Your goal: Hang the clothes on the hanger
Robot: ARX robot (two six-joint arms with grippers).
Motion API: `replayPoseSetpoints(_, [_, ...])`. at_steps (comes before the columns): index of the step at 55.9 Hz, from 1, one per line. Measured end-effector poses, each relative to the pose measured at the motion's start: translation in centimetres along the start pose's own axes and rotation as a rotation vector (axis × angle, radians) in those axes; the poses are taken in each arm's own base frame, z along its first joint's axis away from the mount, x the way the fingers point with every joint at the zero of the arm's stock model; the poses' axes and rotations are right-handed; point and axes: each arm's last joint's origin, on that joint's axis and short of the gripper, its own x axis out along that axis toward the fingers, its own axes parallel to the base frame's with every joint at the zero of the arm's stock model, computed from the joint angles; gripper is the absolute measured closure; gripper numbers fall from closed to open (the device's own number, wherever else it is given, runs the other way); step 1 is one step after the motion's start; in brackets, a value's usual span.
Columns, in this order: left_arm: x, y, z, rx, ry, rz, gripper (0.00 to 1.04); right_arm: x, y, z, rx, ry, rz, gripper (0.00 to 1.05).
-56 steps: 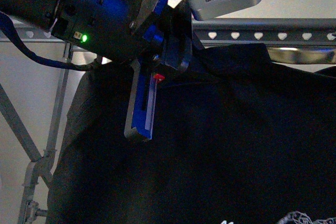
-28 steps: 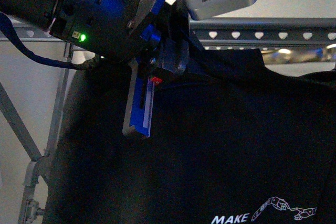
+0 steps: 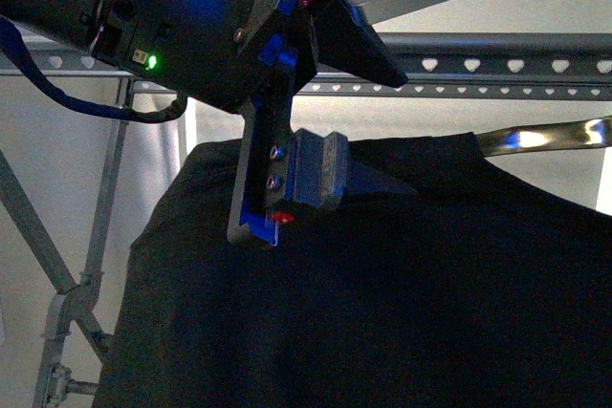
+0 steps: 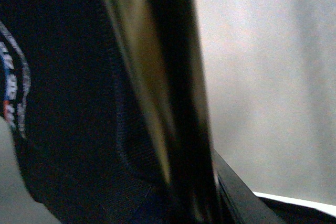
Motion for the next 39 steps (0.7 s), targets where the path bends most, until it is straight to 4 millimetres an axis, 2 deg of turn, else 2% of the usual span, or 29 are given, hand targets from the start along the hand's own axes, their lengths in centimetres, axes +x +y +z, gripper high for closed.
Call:
replayPoseSetpoints(6, [0.0, 0.0, 0.0, 0.000, 0.000, 0.000, 0.05, -0.2, 0.8, -0.8, 0.113, 0.003, 0.050, 0.96])
replayPoseSetpoints(16, [0.0, 0.0, 0.0, 0.000, -0.001, 0.000, 0.07, -1.0, 2.1, -3.2, 0.395, -0.094, 0.039, 0.96])
replayPoseSetpoints(23, [0.1, -0.1, -0.1, -0.022, -0.034, 0.022, 0.07, -2.0, 3.1, -4.0, 0.612, -0.156, 0.039, 0.96])
replayPoseSetpoints(25, [0.3, -0.2, -0.3, -0.093, -0.110, 0.110, 0.07, -2.3, 3.5, -4.0, 0.671, -0.172, 0.049, 0.96])
replayPoseSetpoints(29, [0.3, 0.2, -0.8, -0.370, -0.223, 0.294, 0.07, -2.9, 4.3, -3.8, 0.783, -0.195, 0.068, 0.96])
replayPoseSetpoints(31, [0.0, 1.0, -0.9, -0.535, -0.282, 0.380, 0.07, -3.3, 4.6, -3.6, 0.839, -0.206, 0.082, 0.96])
replayPoseSetpoints(36, [-2.2, 3.9, -1.6, -1.053, -0.442, 0.593, 0.07, -4.4, 5.2, -2.9, 0.992, -0.214, 0.109, 0.99])
replayPoseSetpoints(39, [-3.0, 4.8, -2.0, -1.168, -0.478, 0.663, 0.07, -4.7, 5.4, -2.8, 1.056, -0.201, 0.104, 0.99])
